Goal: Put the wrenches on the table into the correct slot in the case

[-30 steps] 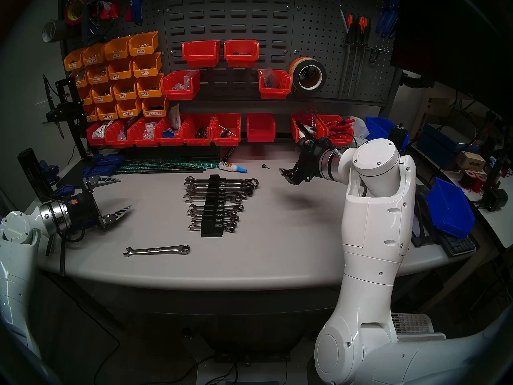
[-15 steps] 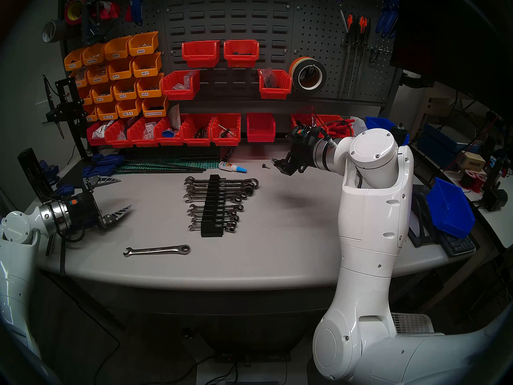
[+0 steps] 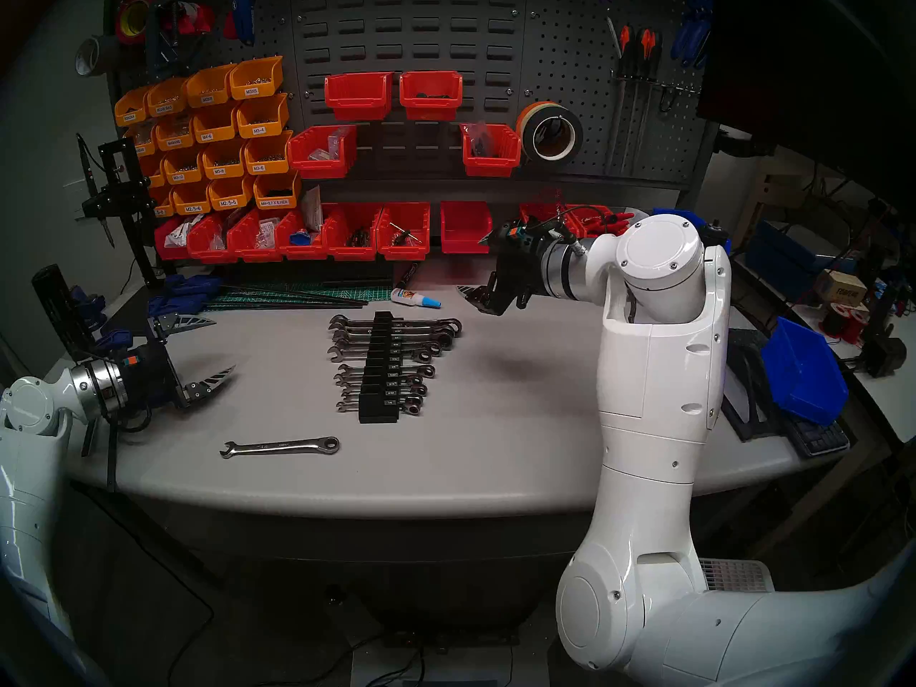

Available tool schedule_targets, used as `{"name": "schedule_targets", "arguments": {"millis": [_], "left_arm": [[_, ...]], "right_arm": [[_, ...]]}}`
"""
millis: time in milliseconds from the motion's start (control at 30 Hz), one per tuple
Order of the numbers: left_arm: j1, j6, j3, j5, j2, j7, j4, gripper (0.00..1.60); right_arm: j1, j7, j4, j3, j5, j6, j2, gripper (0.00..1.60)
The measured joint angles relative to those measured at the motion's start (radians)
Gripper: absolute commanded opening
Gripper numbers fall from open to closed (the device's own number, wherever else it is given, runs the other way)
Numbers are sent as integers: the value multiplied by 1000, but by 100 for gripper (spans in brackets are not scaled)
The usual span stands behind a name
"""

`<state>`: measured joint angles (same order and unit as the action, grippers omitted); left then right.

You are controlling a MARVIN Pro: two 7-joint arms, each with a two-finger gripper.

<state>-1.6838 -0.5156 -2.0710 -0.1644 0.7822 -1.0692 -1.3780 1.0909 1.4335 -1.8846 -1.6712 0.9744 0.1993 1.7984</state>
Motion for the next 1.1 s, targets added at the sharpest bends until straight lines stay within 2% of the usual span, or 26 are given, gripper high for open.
{"name": "schedule_targets", "arguments": {"millis": [300, 533, 800, 1100], "left_arm": [[0, 0, 0, 0, 0, 0, 0, 160], [0, 0, 0, 0, 0, 0, 0, 160], [0, 0, 0, 0, 0, 0, 0, 160], [0, 0, 0, 0, 0, 0, 0, 160]], "right_arm": [[-17, 52, 5, -11, -46, -13, 12, 160], [-25, 54, 7, -29, -93, -4, 19, 160], [-24, 54, 6, 2, -146, 14, 10, 160], [-22, 54, 8, 51, -244, 40, -40, 160]]}}
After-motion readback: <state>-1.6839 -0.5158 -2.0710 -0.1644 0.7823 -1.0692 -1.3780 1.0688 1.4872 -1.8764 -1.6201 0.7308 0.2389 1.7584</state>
